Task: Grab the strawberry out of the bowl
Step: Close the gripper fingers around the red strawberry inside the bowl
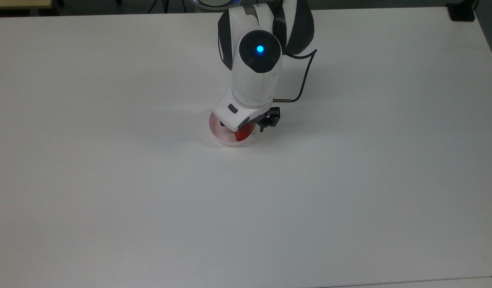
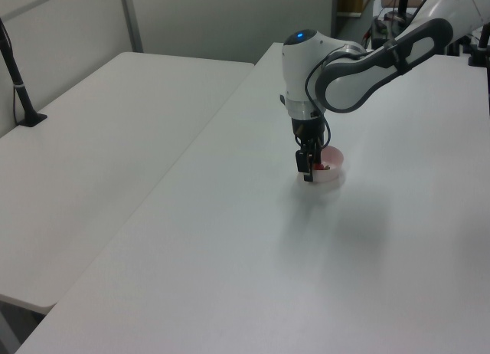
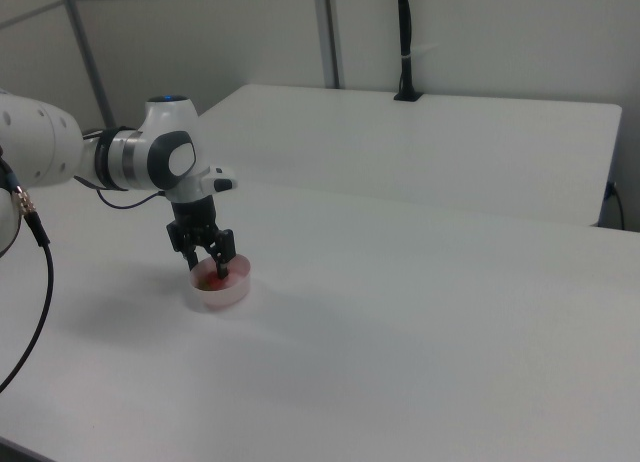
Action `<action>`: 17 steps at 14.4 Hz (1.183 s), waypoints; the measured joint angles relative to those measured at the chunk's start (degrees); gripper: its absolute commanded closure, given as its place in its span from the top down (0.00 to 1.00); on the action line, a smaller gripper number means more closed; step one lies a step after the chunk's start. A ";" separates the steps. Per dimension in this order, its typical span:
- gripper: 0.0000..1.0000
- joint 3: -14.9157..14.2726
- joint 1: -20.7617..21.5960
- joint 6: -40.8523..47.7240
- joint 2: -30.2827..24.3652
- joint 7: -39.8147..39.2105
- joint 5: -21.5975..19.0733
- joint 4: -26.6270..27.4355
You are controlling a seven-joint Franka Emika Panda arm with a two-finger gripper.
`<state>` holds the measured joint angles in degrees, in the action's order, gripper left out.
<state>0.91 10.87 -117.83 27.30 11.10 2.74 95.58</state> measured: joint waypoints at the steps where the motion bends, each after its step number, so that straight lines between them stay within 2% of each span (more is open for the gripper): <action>1: 0.77 0.06 0.02 0.07 -0.22 0.28 0.00 -0.51; 4: 0.79 0.06 -0.04 0.78 -1.66 0.34 -1.97 -1.72; 9: 0.78 -0.41 -0.51 5.85 -4.00 -0.53 -2.23 -2.60; 14: 0.76 -2.30 -1.25 6.20 -2.85 -3.68 -2.23 -1.42; 17: 0.75 -2.35 -1.14 5.57 -1.78 -3.75 -2.26 -0.73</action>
<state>-1.44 9.73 -112.26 25.52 7.36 0.48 94.86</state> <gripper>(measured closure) 0.233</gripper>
